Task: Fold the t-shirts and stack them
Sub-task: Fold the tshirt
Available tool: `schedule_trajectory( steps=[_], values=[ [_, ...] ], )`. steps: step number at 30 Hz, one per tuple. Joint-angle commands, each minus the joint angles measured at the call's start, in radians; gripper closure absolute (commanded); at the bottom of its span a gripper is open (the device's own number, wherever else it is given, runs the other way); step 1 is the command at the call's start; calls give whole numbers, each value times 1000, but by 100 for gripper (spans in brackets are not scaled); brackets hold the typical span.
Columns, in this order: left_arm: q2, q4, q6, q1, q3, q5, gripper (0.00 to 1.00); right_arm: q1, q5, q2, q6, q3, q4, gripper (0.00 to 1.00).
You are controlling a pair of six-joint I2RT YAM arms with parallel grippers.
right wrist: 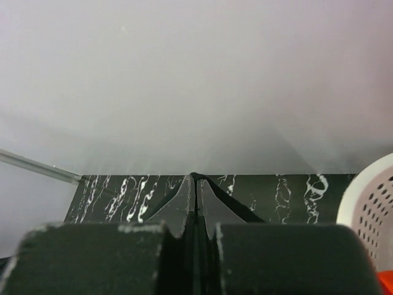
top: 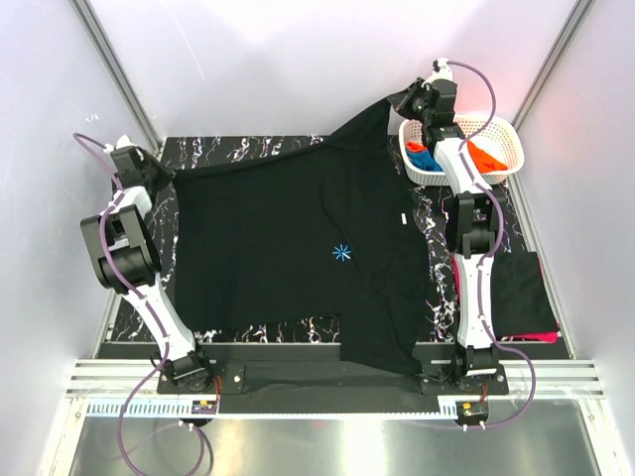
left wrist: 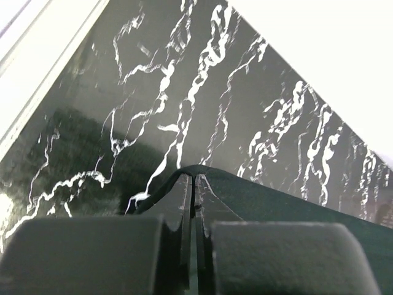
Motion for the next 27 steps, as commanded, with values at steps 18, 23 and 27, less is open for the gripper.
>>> schedule_trajectory(
  steps=[18,23,27],
  values=[
    [-74,-243,47,14,65,15,100,19,-49,-207,13,-197,-114,100],
    [-141,-331,74,14,6,22,100,19,-21,-396,32,-444,-118,100],
    [-181,-398,91,12,-33,51,100,17,-22,-482,9,-529,-158,100]
  ],
)
